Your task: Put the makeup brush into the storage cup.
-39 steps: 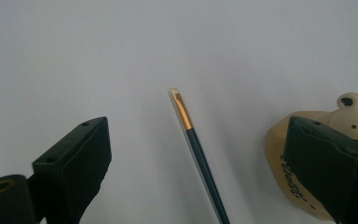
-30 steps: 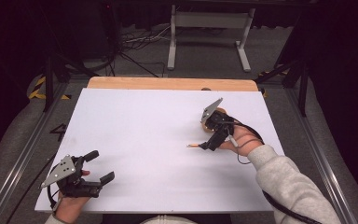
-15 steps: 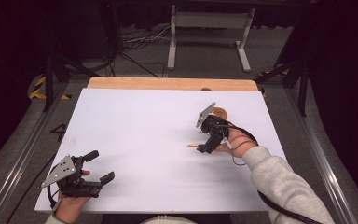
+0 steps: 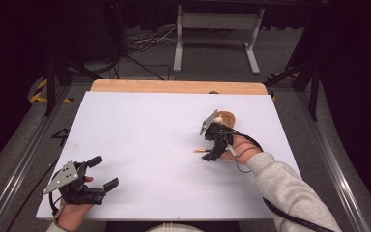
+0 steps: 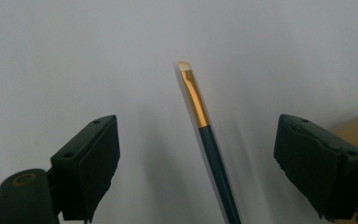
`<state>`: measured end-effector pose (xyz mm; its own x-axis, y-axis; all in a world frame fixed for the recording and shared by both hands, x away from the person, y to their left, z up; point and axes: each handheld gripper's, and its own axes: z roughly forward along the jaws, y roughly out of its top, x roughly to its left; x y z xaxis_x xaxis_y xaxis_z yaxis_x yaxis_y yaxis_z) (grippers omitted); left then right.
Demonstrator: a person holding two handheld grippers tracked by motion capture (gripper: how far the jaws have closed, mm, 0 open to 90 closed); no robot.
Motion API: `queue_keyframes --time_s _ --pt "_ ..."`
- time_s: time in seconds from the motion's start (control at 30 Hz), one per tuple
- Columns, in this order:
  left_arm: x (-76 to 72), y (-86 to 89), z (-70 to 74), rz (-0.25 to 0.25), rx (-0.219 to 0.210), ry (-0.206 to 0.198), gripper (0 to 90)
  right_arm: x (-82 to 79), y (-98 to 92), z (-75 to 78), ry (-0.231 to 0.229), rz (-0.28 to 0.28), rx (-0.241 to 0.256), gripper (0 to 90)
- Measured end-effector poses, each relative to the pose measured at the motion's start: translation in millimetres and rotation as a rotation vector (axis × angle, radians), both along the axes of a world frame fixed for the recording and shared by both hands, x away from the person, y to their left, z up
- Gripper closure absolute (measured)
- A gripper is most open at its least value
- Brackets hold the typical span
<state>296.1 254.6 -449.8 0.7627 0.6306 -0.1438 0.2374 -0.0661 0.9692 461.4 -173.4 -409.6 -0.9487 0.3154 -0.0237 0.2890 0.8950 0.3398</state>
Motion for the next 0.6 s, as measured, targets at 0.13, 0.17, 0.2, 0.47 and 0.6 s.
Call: queue_keyframes --time_s 0.13,0.17,0.2,0.47,0.6 --pt "0.0 0.0 -0.1 -0.001 0.001 0.001 0.6 -0.4 1.8 -5.0 0.017 0.009 -0.016 17.3" --pt "0.1 0.1 -0.1 -0.002 0.002 0.002 0.6 -0.4 2.1 -6.1 0.022 0.010 -0.020 18.4" --pt "0.1 0.0 -0.1 -0.001 0.002 0.002 0.6 -0.3 2.4 -7.1 0.026 0.012 -0.023 19.7" --pt "0.1 0.1 -0.1 0.001 -0.009 0.000 0.5 1.6 3.8 -10.6 0.052 0.035 -0.048 28.4" --pt "-0.1 -0.1 -0.1 0.001 -0.007 -0.001 0.5 1.6 4.9 -11.6 0.058 0.051 -0.058 36.4"
